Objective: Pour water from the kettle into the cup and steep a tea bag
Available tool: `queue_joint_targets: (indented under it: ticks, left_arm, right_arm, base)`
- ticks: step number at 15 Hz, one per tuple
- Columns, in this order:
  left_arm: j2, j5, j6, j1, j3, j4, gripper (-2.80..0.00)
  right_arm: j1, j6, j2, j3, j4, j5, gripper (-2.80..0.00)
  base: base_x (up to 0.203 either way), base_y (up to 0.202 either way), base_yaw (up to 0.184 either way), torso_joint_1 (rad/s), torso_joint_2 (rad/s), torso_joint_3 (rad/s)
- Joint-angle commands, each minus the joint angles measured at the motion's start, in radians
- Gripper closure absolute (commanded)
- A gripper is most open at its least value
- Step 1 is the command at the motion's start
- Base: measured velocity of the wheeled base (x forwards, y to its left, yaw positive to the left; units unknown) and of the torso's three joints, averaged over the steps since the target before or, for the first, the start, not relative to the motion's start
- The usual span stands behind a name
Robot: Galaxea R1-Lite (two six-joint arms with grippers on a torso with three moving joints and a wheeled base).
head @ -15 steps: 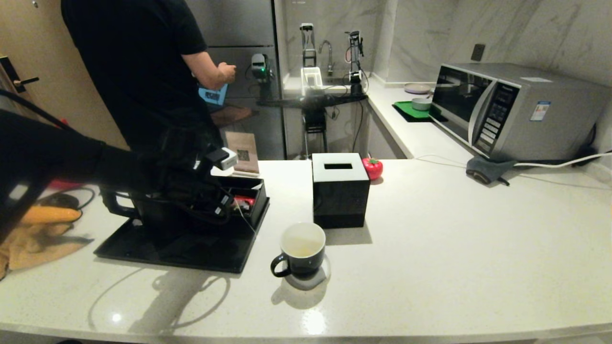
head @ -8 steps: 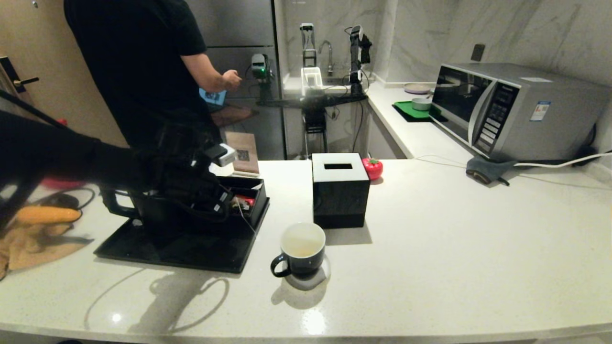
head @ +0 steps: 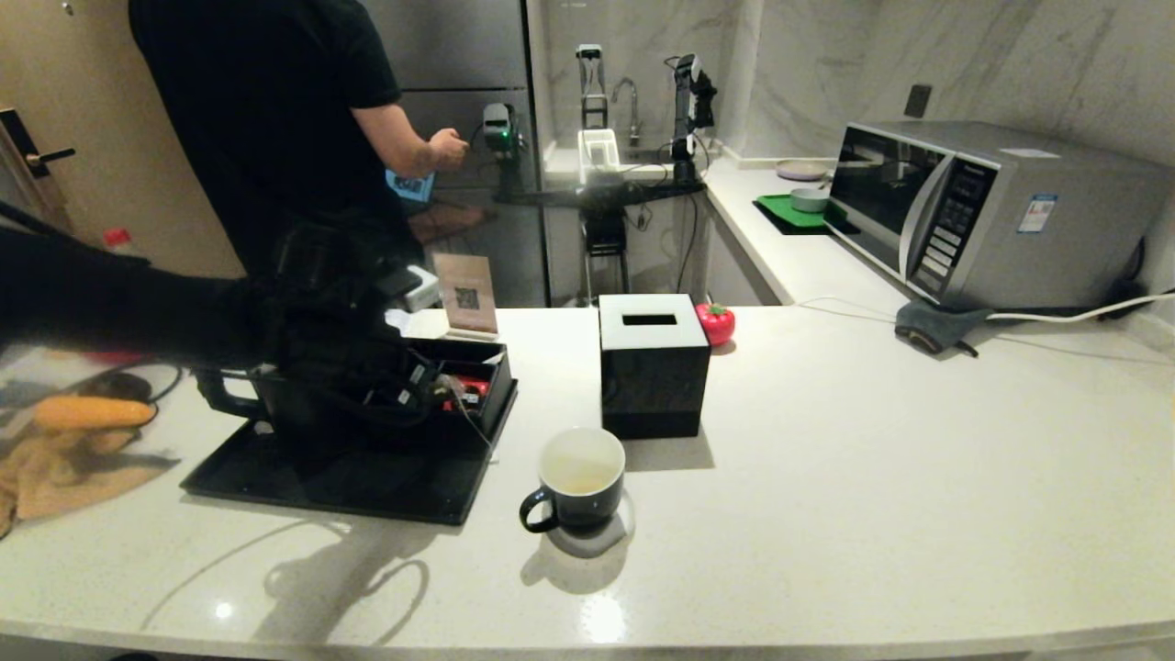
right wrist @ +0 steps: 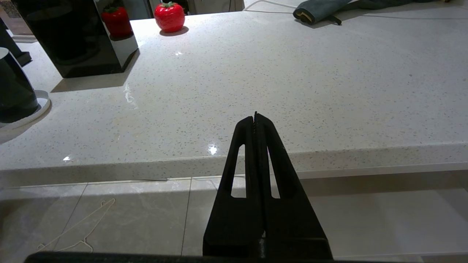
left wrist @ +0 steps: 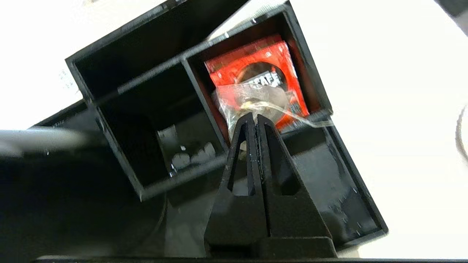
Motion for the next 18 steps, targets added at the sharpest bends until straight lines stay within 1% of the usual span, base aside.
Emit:
queue_joint_targets:
  ticks: [1,4,9,16,18]
  left_arm:
    - [-0.055,-0.002,0.002,-0.002,0.043,0.0,0.0]
    - [-0.082,-0.002,0.002,-0.023,0.076,-0.001,0.0]
    - [-0.101,-0.003,0.002,-0.063,0.08,-0.001,0.0]
    - [-0.115,-0.004,0.002,-0.072,0.082,-0.001,0.0]
    - [-0.122,-0.004,0.002,-0.087,0.085,-0.001,0.0]
  right_arm:
    - [0.0,0.0,0.001,0.0,0.0,0.0,0.0]
    - [0.0,0.0,0.001,0.0,0.0,0.0,0.0]
    - [0.0,0.0,0.001,0.0,0.0,0.0,0.0]
    - [0.0,0.0,0.001,0.0,0.0,0.0,0.0]
    - [0.0,0.0,0.001,0.0,0.0,0.0,0.0]
  base:
    - [0.0,0.0,0.0,0.0,0.0,0.0]
    - [0.0,0.0,0.0,0.0,0.0,0.0]
    - [0.0,0.0,0.0,0.0,0.0,0.0]
    - [0.0,0.0,0.0,0.0,0.0,0.0]
    - [0.0,0.0,0.0,0.0,0.0,0.0]
